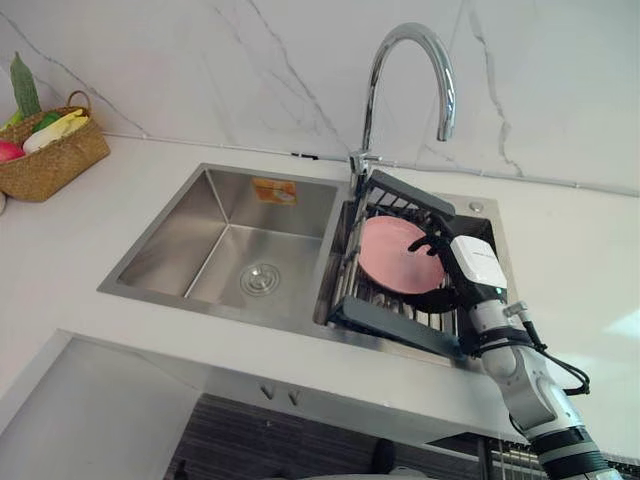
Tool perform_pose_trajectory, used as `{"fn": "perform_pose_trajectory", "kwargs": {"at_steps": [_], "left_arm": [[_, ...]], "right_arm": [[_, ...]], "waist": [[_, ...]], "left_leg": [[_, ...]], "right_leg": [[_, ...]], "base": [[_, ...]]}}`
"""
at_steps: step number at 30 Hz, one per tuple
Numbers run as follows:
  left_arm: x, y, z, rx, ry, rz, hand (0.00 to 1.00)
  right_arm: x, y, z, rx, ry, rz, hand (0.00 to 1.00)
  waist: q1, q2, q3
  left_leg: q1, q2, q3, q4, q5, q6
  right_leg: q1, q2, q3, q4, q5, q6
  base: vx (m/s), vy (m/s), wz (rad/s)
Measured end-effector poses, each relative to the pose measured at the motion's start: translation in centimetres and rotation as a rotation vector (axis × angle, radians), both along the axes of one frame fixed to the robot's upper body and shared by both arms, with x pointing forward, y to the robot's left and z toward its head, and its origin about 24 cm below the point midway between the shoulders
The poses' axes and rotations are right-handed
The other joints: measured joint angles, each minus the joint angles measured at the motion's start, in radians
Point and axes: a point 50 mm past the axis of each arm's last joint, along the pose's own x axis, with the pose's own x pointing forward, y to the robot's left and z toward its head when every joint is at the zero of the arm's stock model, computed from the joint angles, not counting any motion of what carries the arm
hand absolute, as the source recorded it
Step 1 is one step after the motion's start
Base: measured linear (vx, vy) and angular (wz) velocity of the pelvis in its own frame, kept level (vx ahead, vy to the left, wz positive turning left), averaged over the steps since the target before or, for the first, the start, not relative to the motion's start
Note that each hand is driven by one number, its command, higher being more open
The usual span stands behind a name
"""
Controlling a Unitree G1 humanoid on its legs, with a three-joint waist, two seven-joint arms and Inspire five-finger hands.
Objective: Walk over to the sink, pick up the cup, carry it to the dishwasher, place the cup inside the dishwasher, then close the dishwasher door
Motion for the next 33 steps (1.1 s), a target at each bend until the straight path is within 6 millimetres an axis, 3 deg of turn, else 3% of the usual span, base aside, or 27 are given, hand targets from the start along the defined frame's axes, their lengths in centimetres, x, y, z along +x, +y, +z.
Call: {"fn": "perform_pose_trajectory", "kwargs": {"at_steps": [14, 15, 25, 33], "left_arm": [[0.1, 0.0, 0.0, 0.001, -0.005, -0.002, 1.0], [0.1, 0.0, 0.0, 0.002, -0.006, -0.003, 1.0], [1.2, -0.3, 0.1, 0.002, -0.03, -0.023, 1.0], [1.5, -0.2, 0.1, 0.005, -0.046, -0.026, 1.0]], "right_arm": [[-0.2, 1.0, -0.4, -0.083, -0.039, 0.025, 1.0], [-0.3, 1.0, -0.6, -0.068, -0.044, 0.013, 0.0], [-1.0, 2.0, -2.0, -0.101, 0.003, 0.057, 0.0], [-0.8, 3.1, -1.8, -0.09, -0.042, 0.131, 0.0]], "waist": [[0.004, -0.001, 0.002], [0.005, -0.001, 0.002], [0.01, -0.014, -0.002], [0.031, -0.015, -0.002]], "left_leg": [[0.0, 0.002, 0.003, 0.0, 0.0, 0.001], [0.0, 0.004, 0.003, 0.0, 0.0, 0.0], [0.001, 0.011, 0.005, 0.002, -0.001, -0.001], [0.001, 0.016, 0.002, 0.001, 0.002, -0.006]], "right_leg": [[-0.001, 0.003, 0.001, 0.0, -0.001, -0.001], [-0.001, 0.004, 0.001, 0.0, -0.001, -0.001], [0.0, 0.012, -0.001, 0.0, -0.003, -0.004], [0.002, 0.015, -0.005, 0.0, -0.004, -0.006]], "base": [[0.0, 0.0, 0.0], [0.0, 0.0, 0.0], [0.0, 0.0, 0.0], [0.0, 0.0, 0.0]]}}
